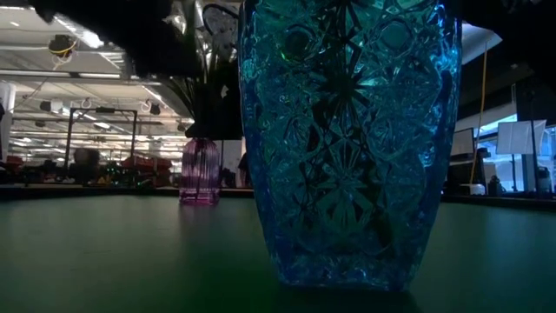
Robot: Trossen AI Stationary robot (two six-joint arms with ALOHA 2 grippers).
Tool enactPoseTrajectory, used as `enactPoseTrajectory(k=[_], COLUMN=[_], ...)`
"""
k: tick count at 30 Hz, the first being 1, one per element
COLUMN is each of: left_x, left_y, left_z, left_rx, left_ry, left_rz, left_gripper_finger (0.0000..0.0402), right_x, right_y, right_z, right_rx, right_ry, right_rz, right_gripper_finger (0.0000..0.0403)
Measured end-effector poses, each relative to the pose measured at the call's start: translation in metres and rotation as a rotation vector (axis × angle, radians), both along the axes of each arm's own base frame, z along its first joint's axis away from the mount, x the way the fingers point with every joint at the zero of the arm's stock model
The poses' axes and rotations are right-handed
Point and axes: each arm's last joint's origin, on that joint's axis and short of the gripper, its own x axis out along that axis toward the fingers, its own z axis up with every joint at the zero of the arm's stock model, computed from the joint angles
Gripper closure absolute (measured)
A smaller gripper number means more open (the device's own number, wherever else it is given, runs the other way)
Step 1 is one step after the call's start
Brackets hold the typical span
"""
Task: Sort flowers into vase by color
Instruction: Put the yellow flower into the purple vase
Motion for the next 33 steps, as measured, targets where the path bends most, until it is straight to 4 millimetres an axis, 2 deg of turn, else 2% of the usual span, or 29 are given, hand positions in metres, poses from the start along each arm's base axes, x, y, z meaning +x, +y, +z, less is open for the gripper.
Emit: enactPoseTrajectory(k=[3, 6, 13, 17, 22, 28, 33], left_x=[-0.004, -0.005, -0.004, -0.004, -0.003, -0.002, -0.002], left_y=[-0.004, -0.005, -0.004, -0.003, -0.003, -0.003, -0.003], left_z=[0.017, 0.034, 0.043, 0.035, 0.019, -0.005, -0.005], left_rx=[0.028, 0.062, 0.08, 0.083, 0.063, 0.043, 0.062], left_ry=[0.08, 0.053, 0.026, 0.043, 0.019, -0.042, -0.056], left_rz=[-0.024, -0.015, 0.023, 0.064, 0.079, 0.08, 0.077], left_gripper_finger=[0.0258, 0.0236, 0.024, 0.0283, 0.0384, 0.0388, 0.0376], right_x=[0.0, 0.0, 0.0, 0.0, -0.001, -0.002, -0.002], right_y=[0.0, 0.0, 0.0, -0.001, 0.0, 0.0, 0.0], right_z=[0.0, 0.0, 0.0, -0.001, 0.002, 0.004, 0.004], right_rx=[0.001, 0.0, 0.0, 0.0, -0.001, -0.005, -0.008], right_ry=[0.006, 0.006, 0.006, 0.006, 0.008, 0.01, 0.018], right_rz=[-0.001, -0.001, -0.002, -0.002, -0.002, -0.001, 0.0], right_gripper_finger=[0.0261, 0.0261, 0.0261, 0.0261, 0.0261, 0.0261, 0.025])
